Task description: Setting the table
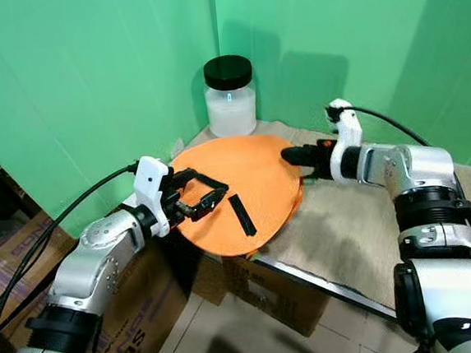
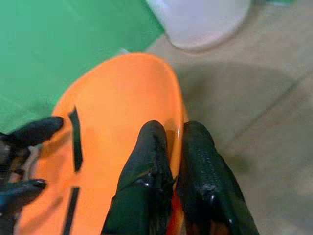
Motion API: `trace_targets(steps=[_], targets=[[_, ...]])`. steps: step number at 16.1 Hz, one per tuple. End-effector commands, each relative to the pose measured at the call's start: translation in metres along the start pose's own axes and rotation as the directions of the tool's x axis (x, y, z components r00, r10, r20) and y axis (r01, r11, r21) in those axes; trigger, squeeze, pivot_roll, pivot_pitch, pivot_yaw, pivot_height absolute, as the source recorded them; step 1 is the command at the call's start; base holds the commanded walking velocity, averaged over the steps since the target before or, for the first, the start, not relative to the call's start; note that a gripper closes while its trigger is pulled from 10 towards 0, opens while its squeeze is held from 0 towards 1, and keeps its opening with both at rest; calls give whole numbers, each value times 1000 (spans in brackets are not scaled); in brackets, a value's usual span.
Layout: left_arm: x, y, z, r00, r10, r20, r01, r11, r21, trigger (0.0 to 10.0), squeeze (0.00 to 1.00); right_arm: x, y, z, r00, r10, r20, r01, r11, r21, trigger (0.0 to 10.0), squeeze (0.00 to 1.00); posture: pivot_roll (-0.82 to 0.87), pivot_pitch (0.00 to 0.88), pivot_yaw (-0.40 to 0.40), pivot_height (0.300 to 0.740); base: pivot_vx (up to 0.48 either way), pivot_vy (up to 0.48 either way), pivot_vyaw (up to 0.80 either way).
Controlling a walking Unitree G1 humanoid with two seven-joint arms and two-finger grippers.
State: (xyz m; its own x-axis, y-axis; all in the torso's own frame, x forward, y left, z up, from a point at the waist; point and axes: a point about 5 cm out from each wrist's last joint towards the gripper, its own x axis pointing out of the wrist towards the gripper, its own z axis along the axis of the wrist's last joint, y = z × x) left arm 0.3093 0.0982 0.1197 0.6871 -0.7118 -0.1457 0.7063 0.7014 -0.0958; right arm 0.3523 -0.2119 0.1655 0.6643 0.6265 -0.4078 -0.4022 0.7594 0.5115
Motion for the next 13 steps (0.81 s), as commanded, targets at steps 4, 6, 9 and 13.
trace_targets(steps=[4, 6, 9, 13], targets=[[1, 4, 6, 1000, -1, 7, 0, 999, 36, 10000, 0, 1, 1, -2, 1000, 7, -5, -7, 1000, 7, 0, 0, -77, 0, 50, 740, 0, 0, 0], [1, 4, 7, 1000, -2, 9, 2, 999, 38, 10000, 0, 0, 1, -1, 1000, 11, 9, -11, 1000, 17, 0, 0, -77, 0, 50, 740, 0, 0, 0], [-1, 6, 11, 1000, 3, 20, -4, 999, 50, 10000, 0, -1, 4, 2, 998, 39, 39, -41, 999, 35, 0, 0, -79, 0, 53, 740, 0, 0, 0], [-6, 13, 22, 998, 23, 61, -26, 998, 50, 10000, 0, -3, 4, 3, 996, 55, 72, -60, 995, 75, 0, 0, -76, 0, 55, 740, 0, 0, 0]])
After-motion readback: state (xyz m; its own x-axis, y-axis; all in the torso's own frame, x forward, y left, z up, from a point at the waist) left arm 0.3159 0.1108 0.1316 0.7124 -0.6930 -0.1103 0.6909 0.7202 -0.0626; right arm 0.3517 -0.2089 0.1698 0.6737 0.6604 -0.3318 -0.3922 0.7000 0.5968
